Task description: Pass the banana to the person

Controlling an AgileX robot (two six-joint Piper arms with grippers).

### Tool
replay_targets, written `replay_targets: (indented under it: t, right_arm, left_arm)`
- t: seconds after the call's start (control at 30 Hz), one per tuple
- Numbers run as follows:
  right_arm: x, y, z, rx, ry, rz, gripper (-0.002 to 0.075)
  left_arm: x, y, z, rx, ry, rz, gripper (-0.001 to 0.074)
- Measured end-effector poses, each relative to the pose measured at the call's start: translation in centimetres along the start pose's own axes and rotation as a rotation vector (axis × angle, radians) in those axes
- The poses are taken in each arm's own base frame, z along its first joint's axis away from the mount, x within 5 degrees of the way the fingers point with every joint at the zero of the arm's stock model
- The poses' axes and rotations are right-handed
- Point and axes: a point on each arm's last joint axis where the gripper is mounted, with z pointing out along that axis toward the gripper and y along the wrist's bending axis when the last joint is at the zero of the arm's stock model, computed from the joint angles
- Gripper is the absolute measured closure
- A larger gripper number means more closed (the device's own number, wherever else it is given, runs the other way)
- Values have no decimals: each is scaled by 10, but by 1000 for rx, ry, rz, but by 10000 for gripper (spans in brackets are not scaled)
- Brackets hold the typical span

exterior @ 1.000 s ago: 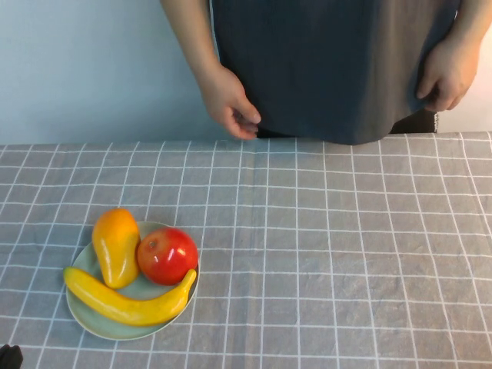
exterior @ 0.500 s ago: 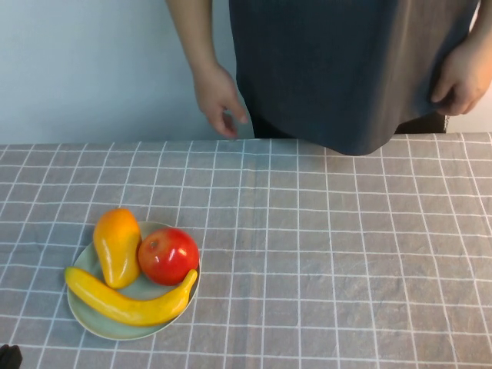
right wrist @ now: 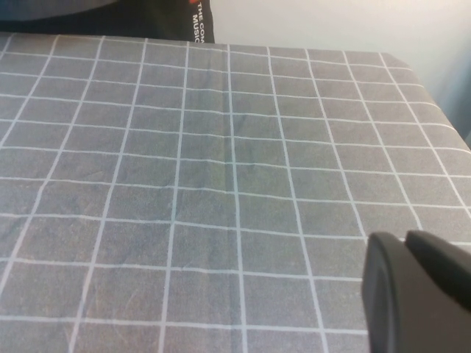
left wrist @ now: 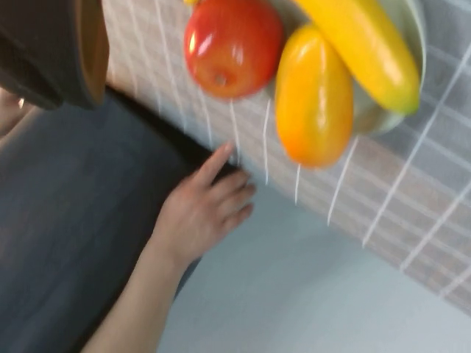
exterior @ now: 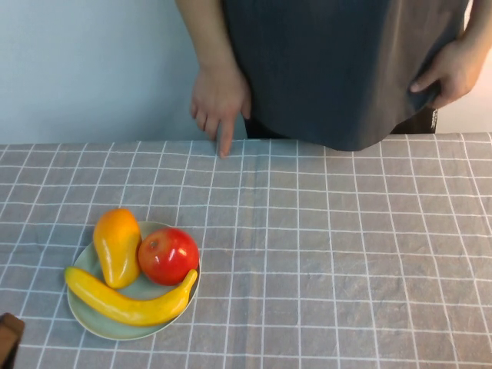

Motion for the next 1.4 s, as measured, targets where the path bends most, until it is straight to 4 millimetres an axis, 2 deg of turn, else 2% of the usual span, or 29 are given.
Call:
replay_targets:
  t: [0.1, 0.23, 0.37, 0.5, 0.7, 0.87, 1.0, 1.1, 1.23, 1.4]
  right_arm:
    - [0, 0, 0, 0, 0, 0, 735]
    - [0, 0, 0, 0, 0, 0, 735]
    - [0, 0, 0, 0, 0, 0, 735]
    - [0, 0, 0, 0, 0, 0, 735]
    - [0, 0, 0, 0, 0, 0, 735]
    - [0, 0, 0, 0, 0, 0, 735]
    - [0, 0, 0, 0, 0, 0, 735]
    - [0, 0, 0, 0, 0, 0, 735]
    - [0, 0, 0, 0, 0, 0, 735]
    - [0, 0, 0, 0, 0, 0, 735]
  left_arm:
    - [-5, 0, 0, 3, -50, -17, 740]
    - [-4, -5, -1, 20, -4, -31, 740]
    - [-26, -36, -5, 60, 121, 71, 740]
    - [-53, -66, 2, 25, 347, 233, 740]
    - [-88, -94, 34, -16, 712, 483, 740]
    - [-102, -104, 70, 40, 963, 614, 740]
    - [-101, -104, 101, 151, 1104, 714, 740]
    - [-94, -101, 123, 230, 1195, 795, 740]
    - [-69, -96, 146, 306, 1364, 1012, 740]
    - [-36, -94, 161, 434, 1543, 1336, 740]
